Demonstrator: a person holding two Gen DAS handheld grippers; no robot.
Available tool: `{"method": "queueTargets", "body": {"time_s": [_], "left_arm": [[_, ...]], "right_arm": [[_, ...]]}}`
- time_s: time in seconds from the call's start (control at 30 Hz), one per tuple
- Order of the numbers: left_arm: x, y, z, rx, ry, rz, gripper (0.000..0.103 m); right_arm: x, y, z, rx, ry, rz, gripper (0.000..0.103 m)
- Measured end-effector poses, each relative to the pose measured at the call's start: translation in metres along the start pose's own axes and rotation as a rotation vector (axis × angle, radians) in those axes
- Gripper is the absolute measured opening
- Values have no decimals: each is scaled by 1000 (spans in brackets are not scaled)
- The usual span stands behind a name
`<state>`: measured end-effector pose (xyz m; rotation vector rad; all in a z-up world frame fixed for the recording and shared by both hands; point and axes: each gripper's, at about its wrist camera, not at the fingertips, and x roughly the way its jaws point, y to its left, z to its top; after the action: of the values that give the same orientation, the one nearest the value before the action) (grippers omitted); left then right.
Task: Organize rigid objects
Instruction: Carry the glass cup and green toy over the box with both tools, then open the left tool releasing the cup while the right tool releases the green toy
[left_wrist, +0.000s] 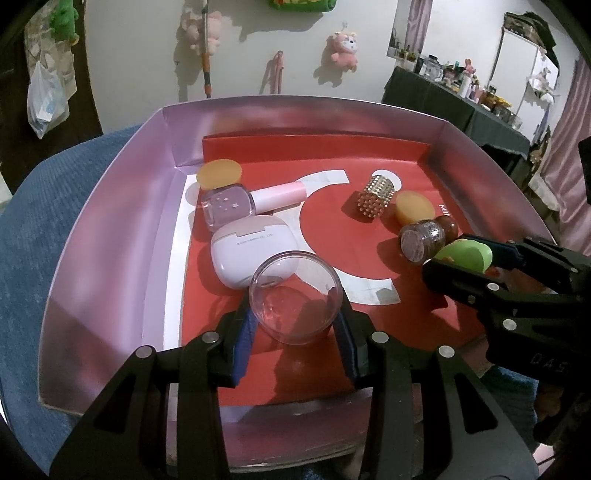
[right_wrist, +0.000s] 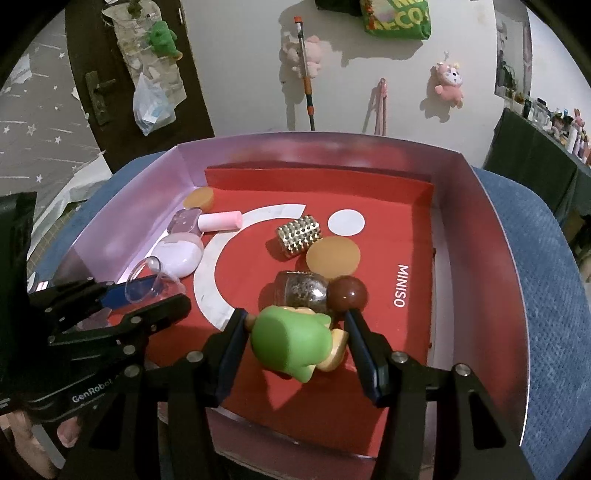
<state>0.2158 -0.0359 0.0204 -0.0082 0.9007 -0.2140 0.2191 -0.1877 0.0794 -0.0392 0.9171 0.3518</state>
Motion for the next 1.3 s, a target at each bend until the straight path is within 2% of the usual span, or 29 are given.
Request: {"method": "queueTargets", "body": {"time_s": [0.47,0.53,0.6,0.77,0.8,0.87,0.93,1.07,1.17,1.3], "left_arm": [[0,1,0,1,3,16,39],[-1,0,0,1,-2,24,45],[-4,-1,-1,10,-20,44,58],[-12,-4,0,27,-46,63,62],[-12,-4,0,25,-47,61,66],[-14,-3,1,16,-49,55,70],[-15,-2,0,7,-49,53,70],[-18,-2,-2,1,-51,57,71],[-24,-3,-4,5,-65,65,81],[-35,-5,-5,6,-88,64,83]], "right_arm": [[0,-6,0,18,4,20,57],[0,-6,0,18,3,20,57],[0,-6,0,19,3,21,57],[-2,-6,0,20,1,22,57],[-3,-6,0,19,-3,21,58],[-6,-5,-1,18,-12,21,60],[-11,-3,-1,15,-22,20,65],[-17,-2,-2,12,-34,21,66],[-23,-3,-5,17,-45,28,68],[-34,0,-7,15,-67,41,74]]}}
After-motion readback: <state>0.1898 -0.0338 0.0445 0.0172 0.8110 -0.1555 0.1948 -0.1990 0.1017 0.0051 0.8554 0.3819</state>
